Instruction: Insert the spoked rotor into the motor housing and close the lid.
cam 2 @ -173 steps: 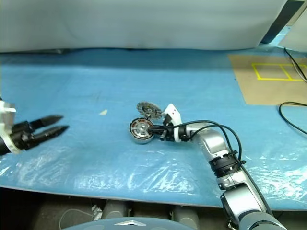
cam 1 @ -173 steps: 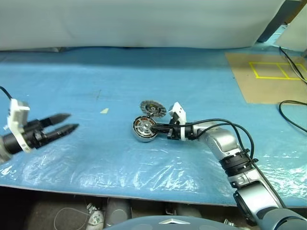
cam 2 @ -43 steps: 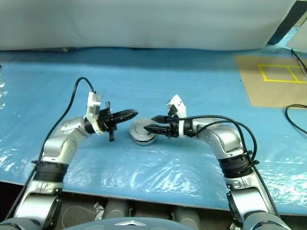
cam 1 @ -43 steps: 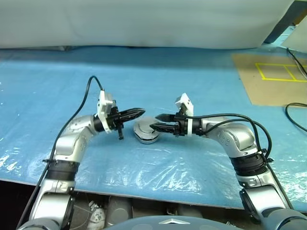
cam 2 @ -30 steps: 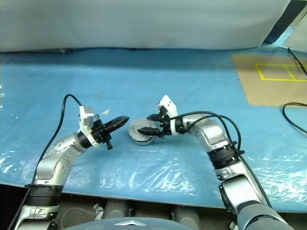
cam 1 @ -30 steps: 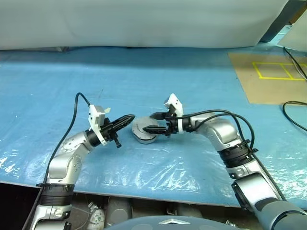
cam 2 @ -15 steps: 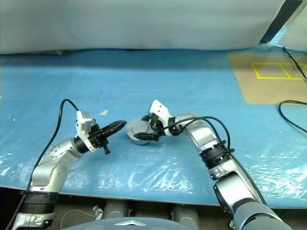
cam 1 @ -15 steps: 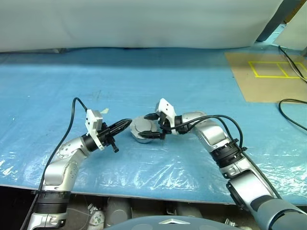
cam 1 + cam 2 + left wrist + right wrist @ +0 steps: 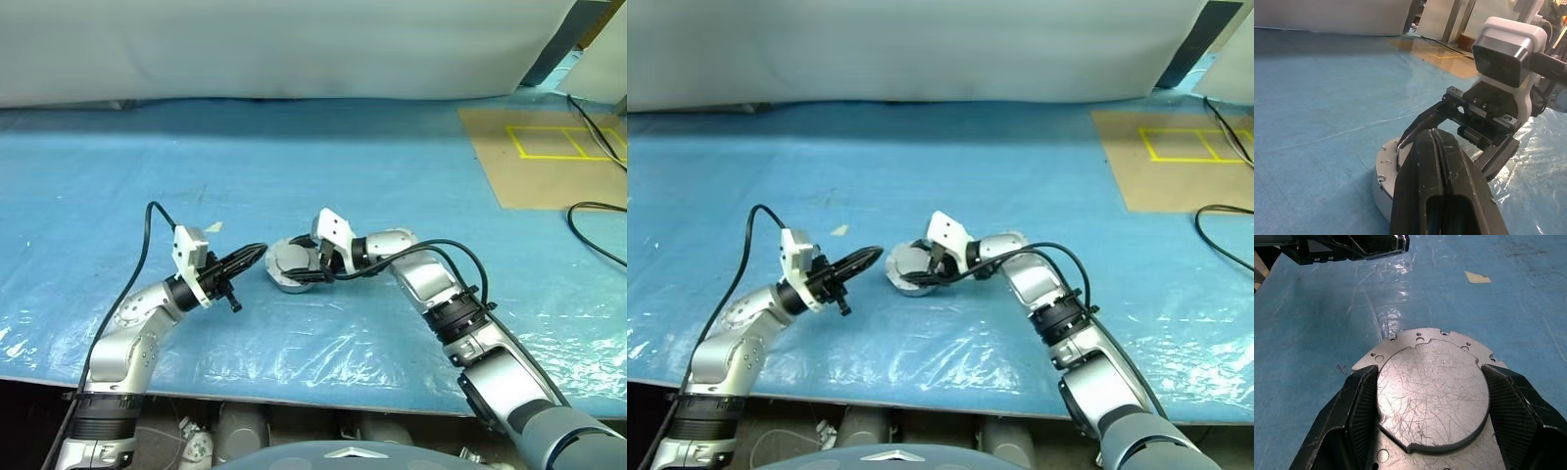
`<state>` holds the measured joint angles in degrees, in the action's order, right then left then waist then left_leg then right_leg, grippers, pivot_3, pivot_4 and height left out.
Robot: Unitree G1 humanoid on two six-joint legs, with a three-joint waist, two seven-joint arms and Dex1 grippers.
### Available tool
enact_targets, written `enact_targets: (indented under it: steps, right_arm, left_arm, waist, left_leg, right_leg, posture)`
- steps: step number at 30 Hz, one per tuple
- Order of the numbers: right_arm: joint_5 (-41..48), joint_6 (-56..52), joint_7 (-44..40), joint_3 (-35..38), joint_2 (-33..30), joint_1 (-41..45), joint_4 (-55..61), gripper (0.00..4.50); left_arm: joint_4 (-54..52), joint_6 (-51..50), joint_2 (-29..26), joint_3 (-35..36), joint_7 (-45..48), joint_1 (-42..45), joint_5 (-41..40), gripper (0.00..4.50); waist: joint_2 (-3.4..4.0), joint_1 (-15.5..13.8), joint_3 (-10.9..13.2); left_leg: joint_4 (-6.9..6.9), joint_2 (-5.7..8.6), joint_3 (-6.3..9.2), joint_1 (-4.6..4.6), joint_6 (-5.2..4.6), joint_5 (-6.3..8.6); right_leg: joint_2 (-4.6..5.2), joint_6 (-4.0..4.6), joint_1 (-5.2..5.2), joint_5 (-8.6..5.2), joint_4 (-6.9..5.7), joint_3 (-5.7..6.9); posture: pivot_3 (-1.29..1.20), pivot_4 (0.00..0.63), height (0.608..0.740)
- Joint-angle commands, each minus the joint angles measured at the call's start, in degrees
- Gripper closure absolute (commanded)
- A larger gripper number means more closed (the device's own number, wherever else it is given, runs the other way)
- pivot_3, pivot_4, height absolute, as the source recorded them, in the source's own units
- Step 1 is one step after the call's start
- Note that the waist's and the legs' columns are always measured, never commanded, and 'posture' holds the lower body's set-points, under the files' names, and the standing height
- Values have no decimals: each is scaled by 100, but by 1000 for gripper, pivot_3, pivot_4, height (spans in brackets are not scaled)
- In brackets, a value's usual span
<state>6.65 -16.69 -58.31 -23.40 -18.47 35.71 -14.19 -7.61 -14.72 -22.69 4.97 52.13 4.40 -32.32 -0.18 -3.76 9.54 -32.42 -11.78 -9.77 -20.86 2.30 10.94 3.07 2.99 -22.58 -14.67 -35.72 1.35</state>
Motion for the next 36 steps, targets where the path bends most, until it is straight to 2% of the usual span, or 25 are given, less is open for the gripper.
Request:
enact_targets:
  steps: [1,12,24,36]
  right_arm:
    - [-120,-111,-248,-104,-149,-100,-131,1520]
    - [257,-533,-359,314,18,-15,-48,1520]
    - [70,-162,-589,104,-238,-216,165,1520]
    - [-414,258,-559,-79,-378,-230,-850,1520]
  left_arm:
    - [-97,110,-86,112,4,20,0,4500]
    - [-230,50,2,-94,-5,-52,26,4500]
    - [-321,-19,45,-254,-41,-45,8,4500]
    - [-385,-63,93,-337,-68,-58,-7,4500]
  waist:
    - [0,-11,0]
    - [-1,-15,0]
    - [-1,-16,0]
    - [1,-18,-4]
  left_leg:
    - [0,0,0,-1,0,0]
    - [3,0,0,-4,-1,0]
    - [2,0,0,-8,-1,0]
    - [1,0,-1,21,-3,1]
  right_leg:
    - [0,0,-1,0,0,0]
    - [0,0,-2,0,0,0]
    - [0,0,-5,0,0,1]
    - [1,2,22,-1,3,0]
  posture:
    - [0,150,740]
    - [0,150,740]
    - [0,150,740]
    - [0,150,740]
